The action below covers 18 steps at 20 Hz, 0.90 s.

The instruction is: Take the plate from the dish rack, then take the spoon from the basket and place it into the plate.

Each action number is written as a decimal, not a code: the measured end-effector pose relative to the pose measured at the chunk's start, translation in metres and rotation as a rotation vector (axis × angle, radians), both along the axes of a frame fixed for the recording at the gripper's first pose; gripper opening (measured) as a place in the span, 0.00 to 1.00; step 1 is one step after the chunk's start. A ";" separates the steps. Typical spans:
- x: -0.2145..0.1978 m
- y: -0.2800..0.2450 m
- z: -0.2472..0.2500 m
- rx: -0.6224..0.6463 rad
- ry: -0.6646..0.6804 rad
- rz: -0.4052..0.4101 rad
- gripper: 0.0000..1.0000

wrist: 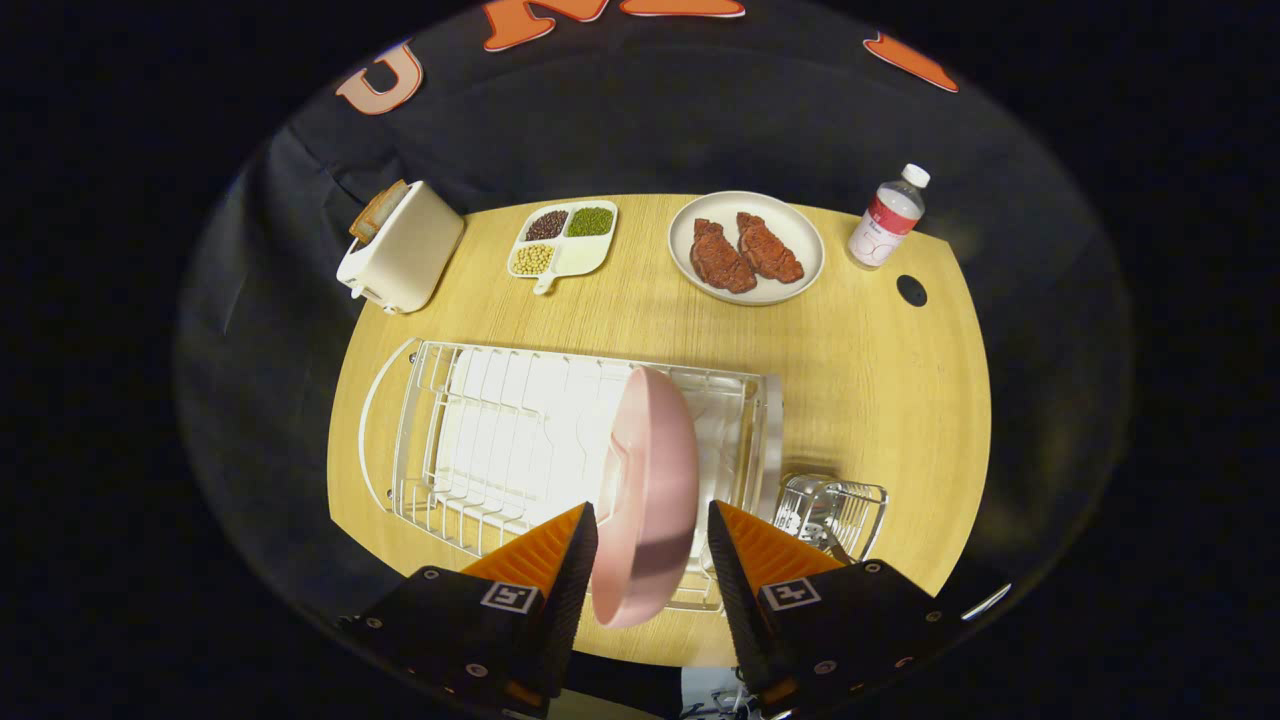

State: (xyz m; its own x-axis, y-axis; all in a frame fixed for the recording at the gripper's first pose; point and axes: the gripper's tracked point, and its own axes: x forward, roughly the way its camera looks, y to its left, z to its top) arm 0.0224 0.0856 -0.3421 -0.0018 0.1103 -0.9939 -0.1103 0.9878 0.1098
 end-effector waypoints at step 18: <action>-0.015 -0.026 0.007 -0.194 0.068 -0.045 0.31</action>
State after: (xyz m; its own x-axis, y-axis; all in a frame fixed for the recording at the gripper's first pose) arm 0.0075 0.0595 -0.3349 -0.0691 -0.0812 -0.9943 -0.0640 0.9950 -0.0768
